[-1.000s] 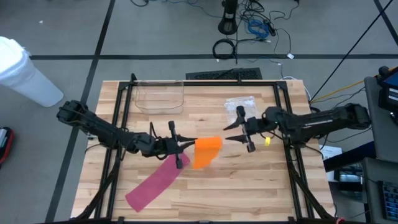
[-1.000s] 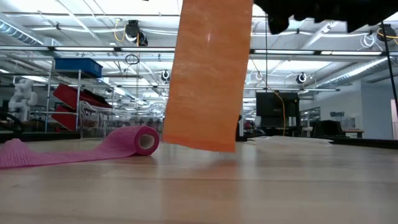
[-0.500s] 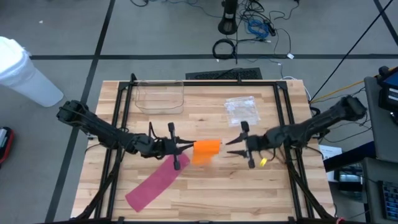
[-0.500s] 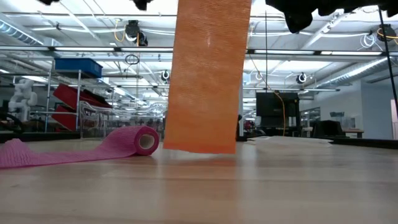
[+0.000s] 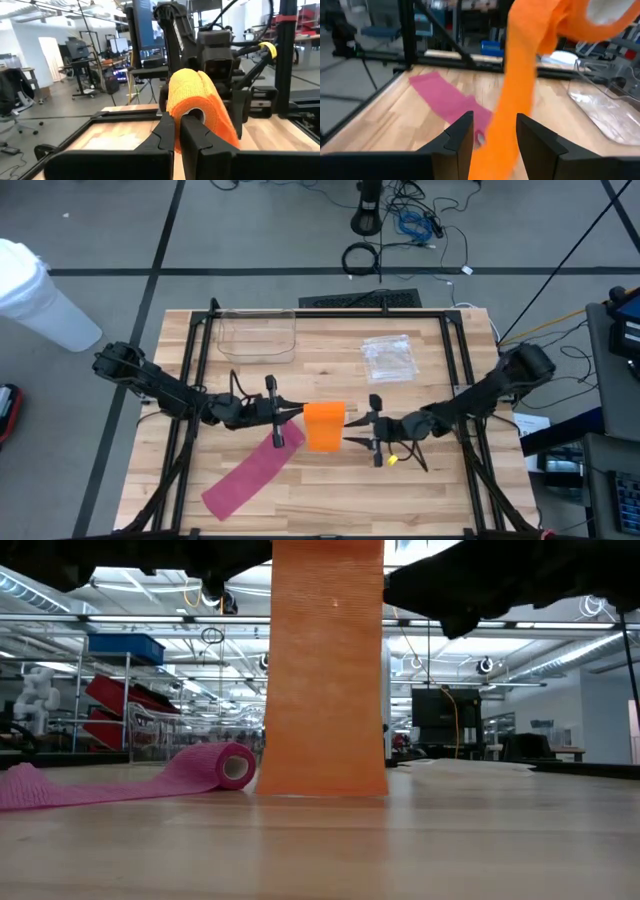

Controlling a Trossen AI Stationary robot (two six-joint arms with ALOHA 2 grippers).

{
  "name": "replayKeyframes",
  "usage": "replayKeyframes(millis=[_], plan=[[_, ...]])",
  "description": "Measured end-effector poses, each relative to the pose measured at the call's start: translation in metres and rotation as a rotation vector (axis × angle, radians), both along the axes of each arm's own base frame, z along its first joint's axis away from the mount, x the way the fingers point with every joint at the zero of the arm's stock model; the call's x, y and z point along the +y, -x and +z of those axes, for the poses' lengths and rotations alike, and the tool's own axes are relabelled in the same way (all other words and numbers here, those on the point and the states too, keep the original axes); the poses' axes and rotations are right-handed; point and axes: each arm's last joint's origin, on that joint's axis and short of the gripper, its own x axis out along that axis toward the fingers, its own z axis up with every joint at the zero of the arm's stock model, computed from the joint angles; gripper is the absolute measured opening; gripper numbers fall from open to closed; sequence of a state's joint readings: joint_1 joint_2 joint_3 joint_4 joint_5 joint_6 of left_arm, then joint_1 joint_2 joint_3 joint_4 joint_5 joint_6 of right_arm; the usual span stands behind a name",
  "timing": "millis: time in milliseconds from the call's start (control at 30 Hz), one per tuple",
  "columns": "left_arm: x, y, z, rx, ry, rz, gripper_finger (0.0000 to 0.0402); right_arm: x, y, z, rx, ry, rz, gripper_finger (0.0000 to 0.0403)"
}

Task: Roll bandage
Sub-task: Roll the orange bandage

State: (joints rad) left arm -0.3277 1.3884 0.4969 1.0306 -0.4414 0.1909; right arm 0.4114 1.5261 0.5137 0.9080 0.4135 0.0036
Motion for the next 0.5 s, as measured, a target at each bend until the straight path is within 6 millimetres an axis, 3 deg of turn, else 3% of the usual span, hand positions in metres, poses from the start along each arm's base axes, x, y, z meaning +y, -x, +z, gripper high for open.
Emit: replayKeyframes(millis=[300,500], plan=[[-0.003,0.0,0.003,-0.016,-0.022,-0.025,0.0006,-0.012,-0.015,-0.018,-0.043,-0.085,-0.063,0.0135],[-0.003,-0.001,0.005,-0.013,-0.089,-0.022,0.0005,-0.011,-0.015,-0.019,-0.032,-0.153,-0.023,0.0134]])
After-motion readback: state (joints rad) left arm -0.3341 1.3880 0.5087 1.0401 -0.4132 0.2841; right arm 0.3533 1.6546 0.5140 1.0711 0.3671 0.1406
